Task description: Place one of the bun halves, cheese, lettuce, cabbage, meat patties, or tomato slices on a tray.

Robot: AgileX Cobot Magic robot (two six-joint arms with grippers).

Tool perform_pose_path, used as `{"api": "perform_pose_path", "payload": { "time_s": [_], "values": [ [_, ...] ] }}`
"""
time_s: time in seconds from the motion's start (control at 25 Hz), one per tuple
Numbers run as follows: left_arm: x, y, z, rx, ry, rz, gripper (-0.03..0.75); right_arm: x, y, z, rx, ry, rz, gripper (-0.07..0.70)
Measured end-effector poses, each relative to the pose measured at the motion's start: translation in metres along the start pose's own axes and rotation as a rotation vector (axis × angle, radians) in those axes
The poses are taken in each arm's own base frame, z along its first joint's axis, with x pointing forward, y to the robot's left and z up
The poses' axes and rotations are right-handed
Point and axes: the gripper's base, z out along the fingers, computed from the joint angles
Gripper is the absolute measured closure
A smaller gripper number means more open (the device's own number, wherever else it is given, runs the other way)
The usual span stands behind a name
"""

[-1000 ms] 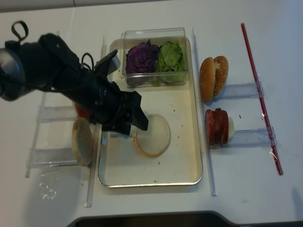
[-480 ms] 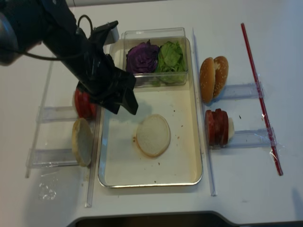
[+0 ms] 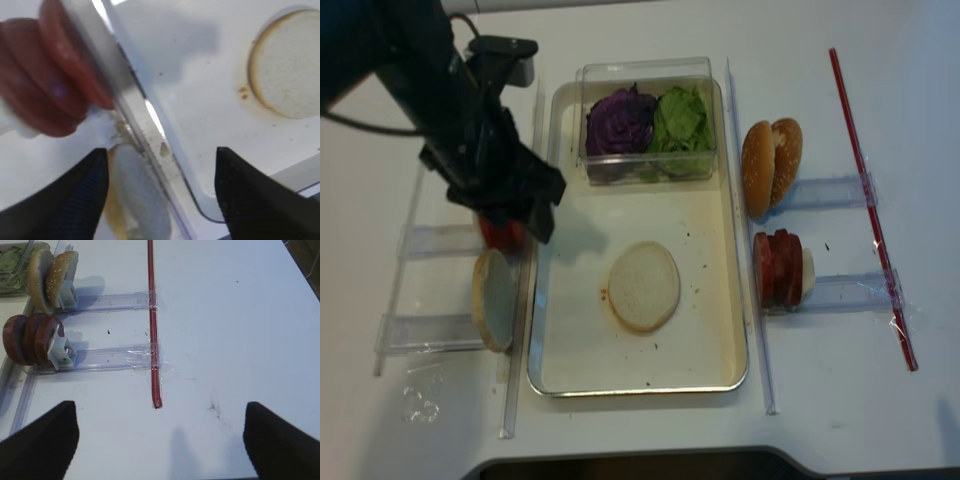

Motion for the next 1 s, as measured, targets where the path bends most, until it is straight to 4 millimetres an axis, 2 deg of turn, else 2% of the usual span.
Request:
{"api": "perform_pose_path", "payload": {
  "time_s": [0.16, 0.36, 0.76, 1.0],
  "values": [
    [0.005, 0.009, -0.012, -0.115, -0.025, -0.002, 0.254, 0.000, 0.000, 0.000, 0.000, 0.000, 0.000, -0.057],
    [0.014, 0.014, -0.031, -0.147, -0.078, -0.009, 0.254, 0.000, 0.000, 0.000, 0.000, 0.000, 0.000, -0.057],
    [0.037, 0.061, -0.065, -0.149, -0.171, -0.157, 0.254, 0.000, 0.000, 0.000, 0.000, 0.000, 0.000, -0.057],
    [0.063, 0.059, -0.067, -0.142, -0.173, -0.179, 0.254, 0.000, 0.000, 0.000, 0.000, 0.000, 0.000, -0.057]
  ]
}}
